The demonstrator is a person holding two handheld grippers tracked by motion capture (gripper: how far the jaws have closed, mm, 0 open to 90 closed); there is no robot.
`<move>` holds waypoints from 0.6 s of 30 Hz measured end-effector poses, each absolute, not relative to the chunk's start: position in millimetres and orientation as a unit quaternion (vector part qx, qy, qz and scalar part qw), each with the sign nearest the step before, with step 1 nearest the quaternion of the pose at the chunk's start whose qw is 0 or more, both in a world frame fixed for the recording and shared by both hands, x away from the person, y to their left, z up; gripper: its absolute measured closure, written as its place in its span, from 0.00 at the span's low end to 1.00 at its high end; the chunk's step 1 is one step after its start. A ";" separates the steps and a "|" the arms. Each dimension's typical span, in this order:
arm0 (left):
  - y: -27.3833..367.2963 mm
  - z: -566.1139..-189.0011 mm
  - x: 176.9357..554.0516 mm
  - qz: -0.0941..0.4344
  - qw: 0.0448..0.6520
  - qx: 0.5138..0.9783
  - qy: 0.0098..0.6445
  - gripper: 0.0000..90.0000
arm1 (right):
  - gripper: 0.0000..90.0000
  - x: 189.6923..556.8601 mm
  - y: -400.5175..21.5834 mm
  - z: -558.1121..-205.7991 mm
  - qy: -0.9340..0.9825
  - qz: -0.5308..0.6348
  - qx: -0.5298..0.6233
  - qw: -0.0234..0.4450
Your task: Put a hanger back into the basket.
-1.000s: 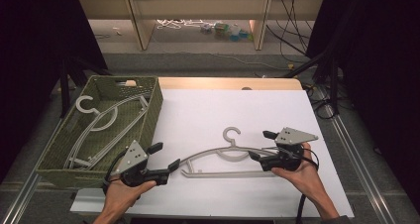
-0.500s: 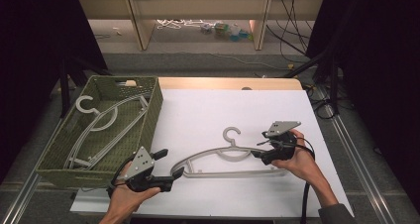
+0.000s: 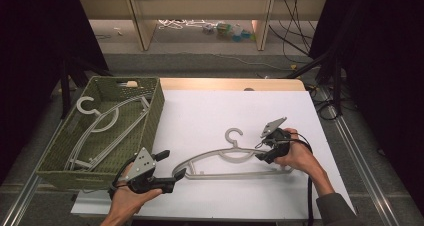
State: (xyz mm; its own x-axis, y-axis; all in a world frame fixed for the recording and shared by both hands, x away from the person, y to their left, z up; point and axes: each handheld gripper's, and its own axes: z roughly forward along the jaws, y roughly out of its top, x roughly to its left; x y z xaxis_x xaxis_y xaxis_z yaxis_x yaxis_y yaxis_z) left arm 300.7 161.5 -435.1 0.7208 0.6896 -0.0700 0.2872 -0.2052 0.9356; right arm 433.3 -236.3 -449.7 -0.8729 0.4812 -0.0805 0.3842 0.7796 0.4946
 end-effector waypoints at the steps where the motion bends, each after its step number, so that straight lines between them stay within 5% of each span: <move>1: 161.4 -434.9 300.7 0.186 0.542 0.753 0.324 0.23 | 0.43 435.0 -235.9 -451.2 0.939 0.233 0.232 0.096; 18: 161.8 -435.2 302.7 0.188 0.537 0.758 0.317 0.23 | 0.74 453.1 -225.4 -459.0 0.954 0.173 0.240 0.042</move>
